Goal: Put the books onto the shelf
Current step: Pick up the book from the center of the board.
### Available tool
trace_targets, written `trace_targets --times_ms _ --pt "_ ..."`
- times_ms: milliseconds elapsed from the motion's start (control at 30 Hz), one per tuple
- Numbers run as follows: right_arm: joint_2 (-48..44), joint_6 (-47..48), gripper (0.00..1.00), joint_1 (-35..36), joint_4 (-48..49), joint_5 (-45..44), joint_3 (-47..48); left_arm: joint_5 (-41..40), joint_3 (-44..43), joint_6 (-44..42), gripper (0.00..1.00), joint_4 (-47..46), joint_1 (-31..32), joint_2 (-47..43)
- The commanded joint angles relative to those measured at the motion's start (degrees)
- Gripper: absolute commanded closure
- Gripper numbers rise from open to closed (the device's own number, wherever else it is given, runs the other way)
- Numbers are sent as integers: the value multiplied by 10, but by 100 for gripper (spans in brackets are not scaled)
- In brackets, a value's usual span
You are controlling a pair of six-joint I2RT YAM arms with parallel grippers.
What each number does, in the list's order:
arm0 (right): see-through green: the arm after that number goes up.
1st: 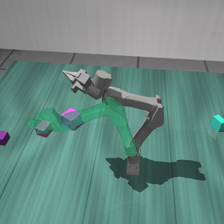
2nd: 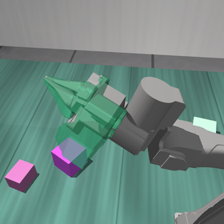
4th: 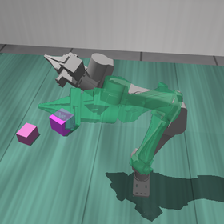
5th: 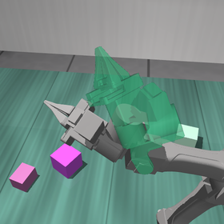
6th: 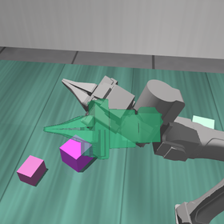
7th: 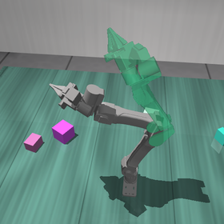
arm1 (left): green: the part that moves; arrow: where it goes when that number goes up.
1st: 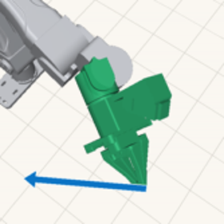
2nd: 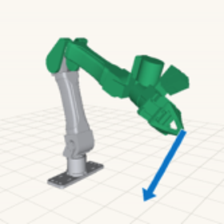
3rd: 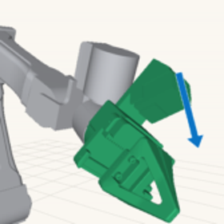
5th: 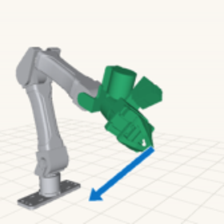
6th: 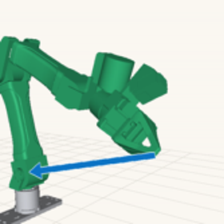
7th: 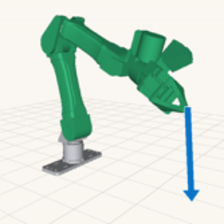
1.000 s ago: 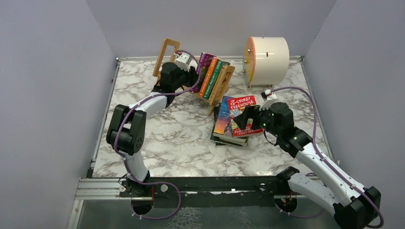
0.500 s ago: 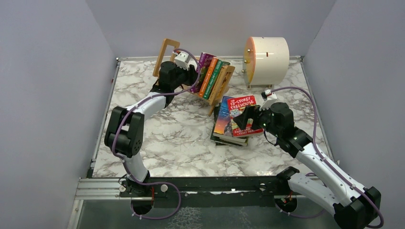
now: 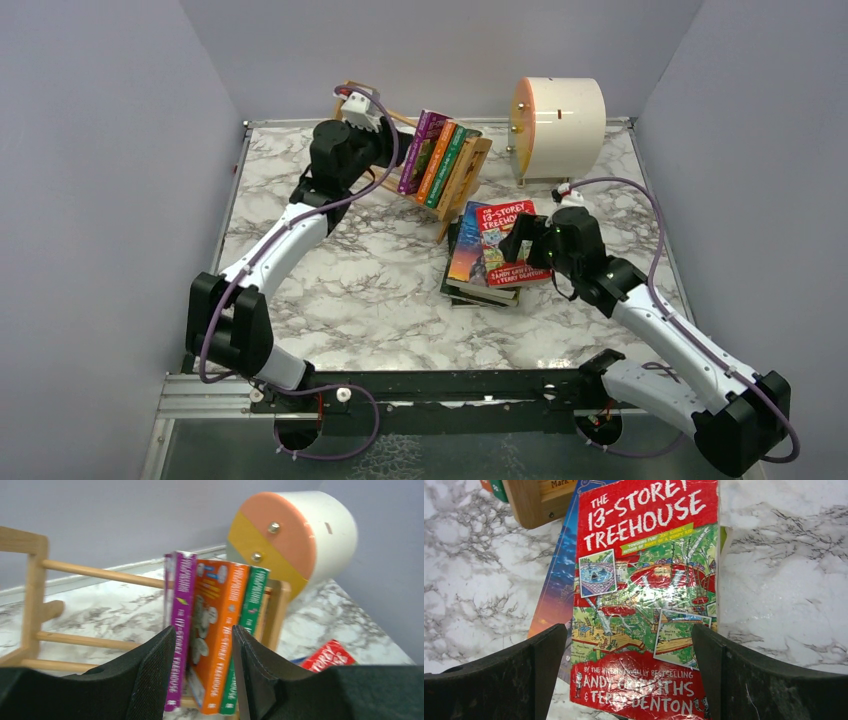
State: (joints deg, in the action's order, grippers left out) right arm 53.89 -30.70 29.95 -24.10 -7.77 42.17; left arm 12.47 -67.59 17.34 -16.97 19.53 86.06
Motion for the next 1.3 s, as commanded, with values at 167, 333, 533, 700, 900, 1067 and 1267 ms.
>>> trace_targets --times_ms 167,333,533,700,900,1067,1267 --pt "5 -23 6 2 -35 -83 31 -19 25 50 61 77 138 -53" --pt "8 -17 6 3 -40 -98 39 -40 43 63 61 86 189 -54" --pt "20 -16 5 2 -49 -115 42 -71 58 85 61 109 215 -44" --pt "23 -16 4 1 -41 -122 34 -77 71 99 61 108 232 -33" --pt "24 -15 4 -7 -23 -104 21 -82 76 111 61 109 255 -12" --pt "26 -13 5 -15 -14 -91 14 -85 77 122 61 107 271 8" --pt "28 -3 6 -15 -5 -68 10 -89 91 137 61 109 274 16"
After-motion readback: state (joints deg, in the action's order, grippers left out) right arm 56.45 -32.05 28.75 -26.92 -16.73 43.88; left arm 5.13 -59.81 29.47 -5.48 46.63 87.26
